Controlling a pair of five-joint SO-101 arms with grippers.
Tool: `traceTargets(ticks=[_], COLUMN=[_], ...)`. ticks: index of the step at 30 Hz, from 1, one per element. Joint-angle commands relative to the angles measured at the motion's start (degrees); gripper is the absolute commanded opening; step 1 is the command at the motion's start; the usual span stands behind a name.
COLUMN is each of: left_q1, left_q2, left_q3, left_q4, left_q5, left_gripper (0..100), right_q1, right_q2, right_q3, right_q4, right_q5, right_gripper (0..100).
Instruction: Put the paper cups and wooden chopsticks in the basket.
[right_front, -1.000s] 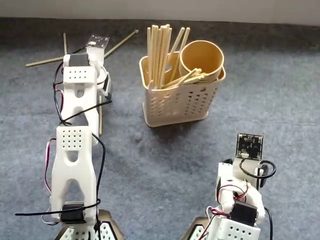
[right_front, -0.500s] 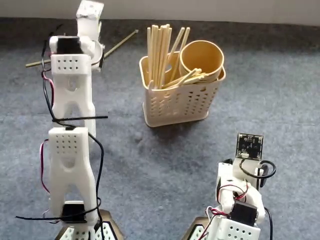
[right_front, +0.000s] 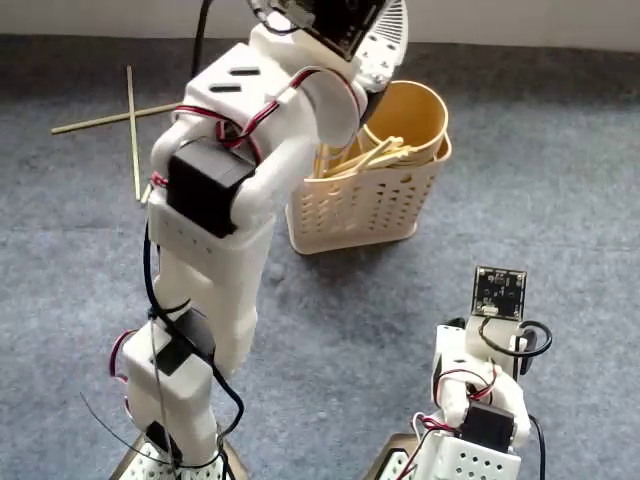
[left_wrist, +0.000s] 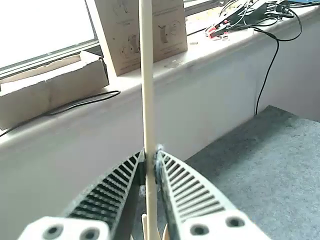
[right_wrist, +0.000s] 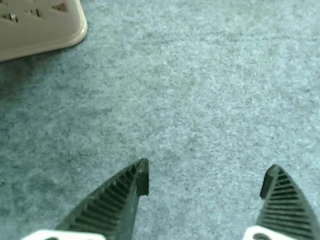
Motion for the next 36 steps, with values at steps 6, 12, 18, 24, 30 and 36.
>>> traceTargets(ticks=[6, 12, 18, 24, 30, 36], left_q1=[-1.27, -6.9, -30.37, -49.8, -50.86, -46.02], left_q2=[5.41, 6.55, 8.31, 19.12, 31.52, 40.04], left_q3=[-0.92, -0.92, 2.59, 14.81, 16.48, 16.48], left_q4=[-3.08, -3.43, -1.23, -5.63, -5.89, -8.09], left_q5=[3.25, 3.52, 3.52, -2.73, -10.02, -10.37], left_gripper=[9, 9, 9, 14, 20, 20], right_q1=[-0.48, -0.48, -0.4, -0.48, -0.48, -0.48], right_q2=[-0.48, -0.48, -0.48, -0.48, -0.48, -0.48], right_q3=[7.08, 7.08, 7.08, 7.08, 7.08, 7.08], right_q4=[-1.01, -1.01, -0.92, -0.92, -0.92, -1.01], right_q5=[0.7, 0.7, 0.7, 0.7, 0.7, 0.7], right_gripper=[34.7, 34.7, 34.7, 34.7, 34.7, 34.7])
